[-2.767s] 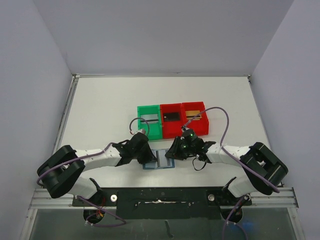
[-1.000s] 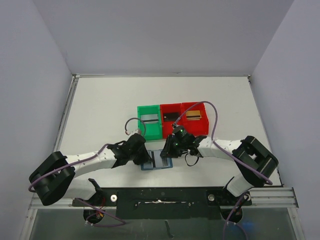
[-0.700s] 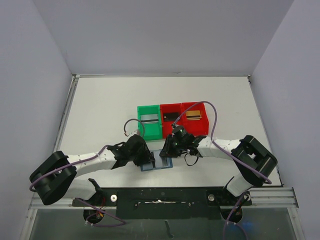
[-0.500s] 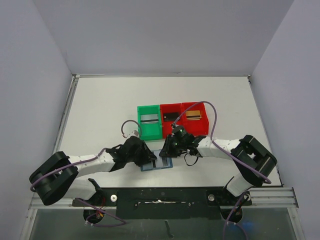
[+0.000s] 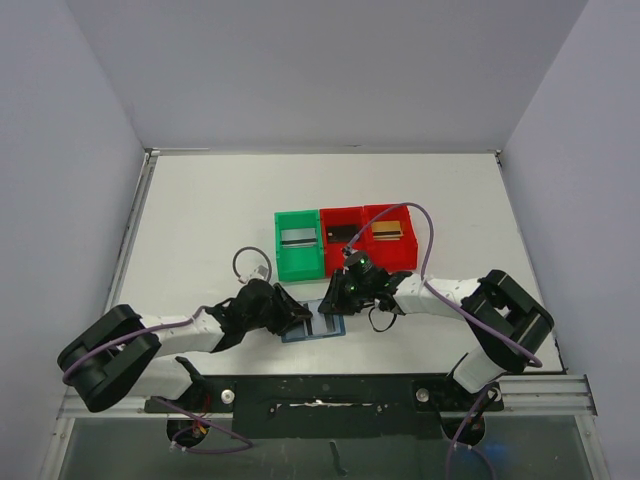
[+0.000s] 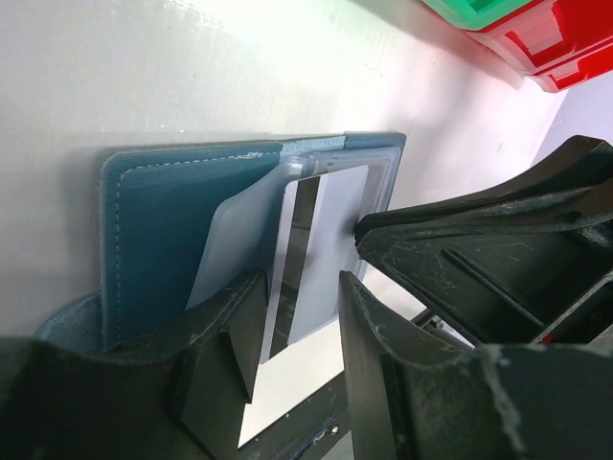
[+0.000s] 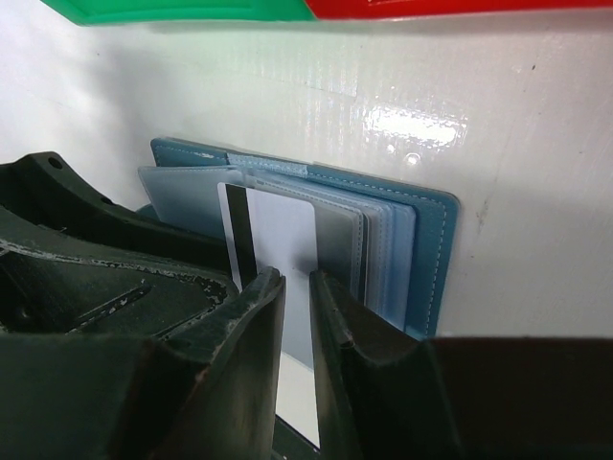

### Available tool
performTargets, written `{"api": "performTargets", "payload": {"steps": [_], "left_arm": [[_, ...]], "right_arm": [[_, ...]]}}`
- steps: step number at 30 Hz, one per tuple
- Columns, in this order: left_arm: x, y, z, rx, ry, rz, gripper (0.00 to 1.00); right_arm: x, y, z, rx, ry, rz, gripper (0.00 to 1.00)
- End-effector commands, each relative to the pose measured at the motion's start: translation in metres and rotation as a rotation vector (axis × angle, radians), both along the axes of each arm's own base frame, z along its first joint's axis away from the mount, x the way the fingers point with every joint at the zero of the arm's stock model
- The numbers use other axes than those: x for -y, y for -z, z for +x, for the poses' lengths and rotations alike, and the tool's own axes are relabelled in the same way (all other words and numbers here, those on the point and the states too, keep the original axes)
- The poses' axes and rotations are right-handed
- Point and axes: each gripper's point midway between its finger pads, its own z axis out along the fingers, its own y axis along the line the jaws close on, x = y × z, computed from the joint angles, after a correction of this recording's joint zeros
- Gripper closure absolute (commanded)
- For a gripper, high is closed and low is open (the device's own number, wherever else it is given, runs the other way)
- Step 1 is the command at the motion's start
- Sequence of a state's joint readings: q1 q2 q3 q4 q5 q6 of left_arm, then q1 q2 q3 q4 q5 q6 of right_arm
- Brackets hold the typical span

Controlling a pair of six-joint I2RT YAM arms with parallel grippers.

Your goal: Take the credit cards out of the card holder

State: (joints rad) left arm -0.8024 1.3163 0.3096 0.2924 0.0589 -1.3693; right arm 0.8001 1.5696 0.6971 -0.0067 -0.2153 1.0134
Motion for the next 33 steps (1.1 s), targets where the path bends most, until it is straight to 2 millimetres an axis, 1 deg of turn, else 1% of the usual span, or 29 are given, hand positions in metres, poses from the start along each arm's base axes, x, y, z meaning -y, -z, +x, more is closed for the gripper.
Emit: {"api": "performTargets", "payload": {"steps": [1, 6, 8, 10, 14, 18, 27, 30, 33], "left_arm": [[-0.012, 0.020, -0.010, -0.050, -0.008, 0.027, 0.64], [-0.009, 0.025, -0.012, -0.070, 0.009, 0.021, 0.65], [-0.008, 0.026, -0.013, -0.075, 0.015, 0.016, 0.69], [-0.007, 0.027, -0.013, -0.077, 0.017, 0.015, 0.74], [-0.008, 0.029, -0.014, -0.085, 0.017, 0.020, 0.91], [-0.017, 0.032, -0.014, -0.094, -0.010, 0.062, 1.00], [-0.039, 0.026, -0.016, -0.070, -0.075, 0.103, 1.00], [-0.040, 0.023, -0.014, -0.056, -0.080, 0.090, 1.00], [-0.037, 0.019, -0.012, -0.044, -0.072, 0.086, 1.00]], "right_arm": [[0.015, 0.025, -0.013, -0.049, -0.004, -0.087, 0.80], [0.015, 0.026, -0.013, -0.052, -0.005, -0.088, 0.80], [0.015, 0.026, -0.013, -0.053, -0.006, -0.089, 0.80], [0.015, 0.026, -0.013, -0.052, -0.006, -0.089, 0.80], [0.017, 0.027, -0.013, -0.054, -0.001, -0.098, 0.80], [0.018, 0.027, -0.012, -0.050, 0.005, -0.106, 0.80], [0.017, 0.025, -0.011, -0.042, -0.002, -0.104, 0.80], [0.011, 0.017, -0.008, -0.019, -0.022, -0.072, 0.80], [0.002, 0.000, -0.004, 0.020, -0.044, -0.024, 0.79]]}}
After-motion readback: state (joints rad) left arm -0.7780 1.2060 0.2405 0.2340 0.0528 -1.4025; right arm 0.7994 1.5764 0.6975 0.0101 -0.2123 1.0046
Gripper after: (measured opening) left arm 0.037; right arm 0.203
